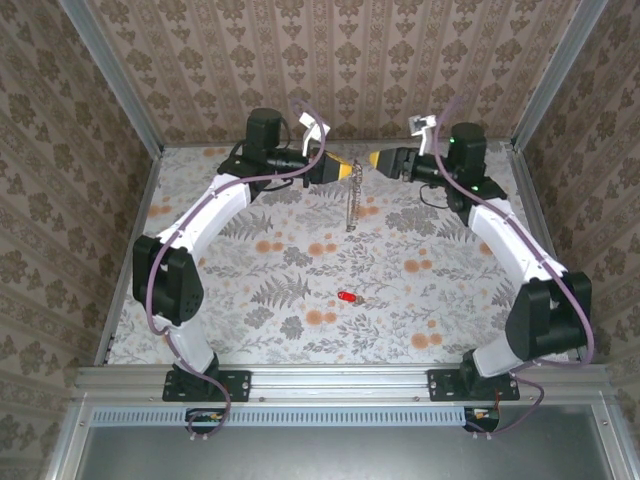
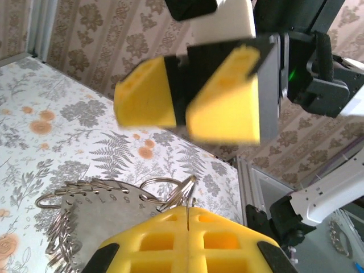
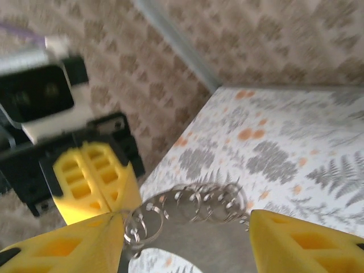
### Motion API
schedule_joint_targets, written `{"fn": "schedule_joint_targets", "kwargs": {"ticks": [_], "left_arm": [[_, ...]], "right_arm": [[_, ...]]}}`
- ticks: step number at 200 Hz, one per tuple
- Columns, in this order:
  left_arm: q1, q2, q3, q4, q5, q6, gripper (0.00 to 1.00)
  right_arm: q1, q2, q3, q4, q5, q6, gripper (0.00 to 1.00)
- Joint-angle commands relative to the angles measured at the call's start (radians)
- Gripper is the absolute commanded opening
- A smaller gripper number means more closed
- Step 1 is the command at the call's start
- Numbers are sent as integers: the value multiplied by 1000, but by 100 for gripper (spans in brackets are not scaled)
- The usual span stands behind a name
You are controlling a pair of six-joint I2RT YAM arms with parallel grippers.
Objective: Put the keys on the keyring
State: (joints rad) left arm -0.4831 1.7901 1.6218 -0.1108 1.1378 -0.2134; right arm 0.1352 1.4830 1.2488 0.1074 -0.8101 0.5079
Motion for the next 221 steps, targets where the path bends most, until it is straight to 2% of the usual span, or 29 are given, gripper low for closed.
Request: {"fn": "schedule_joint_targets", "kwargs": {"ticks": [1,51,83,137,221], "left_arm": [[11,-51,13,45,85,58,0],[21,-43,51,69,59,54,0],[20,-50,65,77,37,46,0],[48,-115,-4,153,-87,48,0],[42,-129,3,145,-43,58,0]], "right_arm": [[-5,-65,-53,63,109,106,62],[13,-135,-148,192,75,209,60],[79,-165,-147,182,78,217,58],[189,-163,-111,176,97,221,51],[199,-65,-33,311,60,317,47]]}}
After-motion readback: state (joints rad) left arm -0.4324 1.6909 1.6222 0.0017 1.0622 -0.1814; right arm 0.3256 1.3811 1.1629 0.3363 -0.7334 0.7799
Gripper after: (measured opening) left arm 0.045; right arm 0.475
